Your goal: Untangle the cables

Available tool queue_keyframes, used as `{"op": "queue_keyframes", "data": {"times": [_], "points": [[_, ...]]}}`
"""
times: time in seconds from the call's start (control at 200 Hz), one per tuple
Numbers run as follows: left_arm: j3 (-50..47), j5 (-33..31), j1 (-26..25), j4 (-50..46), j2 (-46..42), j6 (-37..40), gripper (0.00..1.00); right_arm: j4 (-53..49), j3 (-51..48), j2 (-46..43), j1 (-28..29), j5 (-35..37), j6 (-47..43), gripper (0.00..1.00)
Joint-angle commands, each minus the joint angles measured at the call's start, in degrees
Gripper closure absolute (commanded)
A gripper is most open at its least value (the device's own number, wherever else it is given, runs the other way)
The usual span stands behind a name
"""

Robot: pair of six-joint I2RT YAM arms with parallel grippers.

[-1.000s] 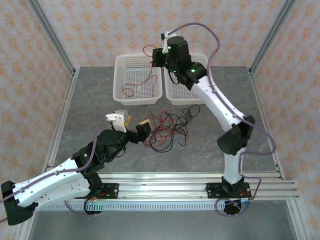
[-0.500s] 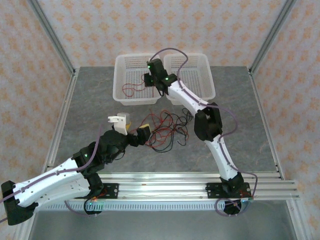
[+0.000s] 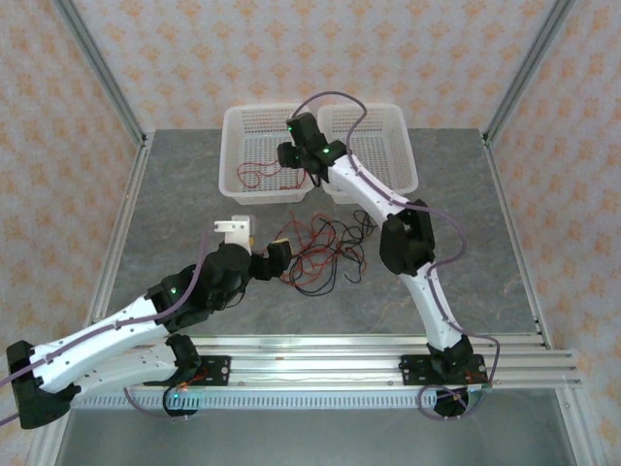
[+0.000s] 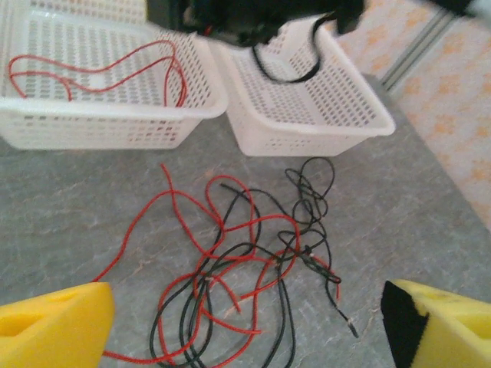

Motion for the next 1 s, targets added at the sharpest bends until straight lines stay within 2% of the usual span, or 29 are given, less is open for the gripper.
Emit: {"op": "queue_keyframes", "data": {"times": [0.0, 0.245, 0.39, 0.601, 0.716, 0.851, 0.996], "points": [[3.4, -0.3, 0.7, -8.4, 3.3, -4.8, 0.14, -1.1, -4.0, -11.4, 0.4, 2.6, 1.3, 0.53], [4.2, 3.8, 0.9, -12.0, 13.5, -10.6, 0.29, 3.9, -25.5, -29.6, 0.4, 3.2, 4.3, 0.55], [3.9, 7.4, 0.9, -8.5, 19.3, -10.5, 0.34, 5.8, -37.5, -40.3, 0.5, 4.1, 5.3, 0.55], [5.0, 8.5, 1.3, -3.6, 27.3, -8.7, 0.36, 7.4, -52.9, -53.5, 0.5, 5.1, 7.6, 0.56], [6.7, 8.5, 3.2, 0.0, 31.7, -5.5, 0.36, 7.9, -59.9, -59.7, 0.5, 5.8, 9.2, 0.56], [10.7, 13.4, 6.7, 4.8, 37.8, -2.6, 0.36, 7.4, -66.3, -65.5, 0.5, 8.1, 10.7, 0.56], [16.2, 20.7, 7.0, 10.6, 43.8, -1.9, 0.36, 5.3, -69.3, -69.9, 0.4, 11.5, 11.2, 0.56]]}}
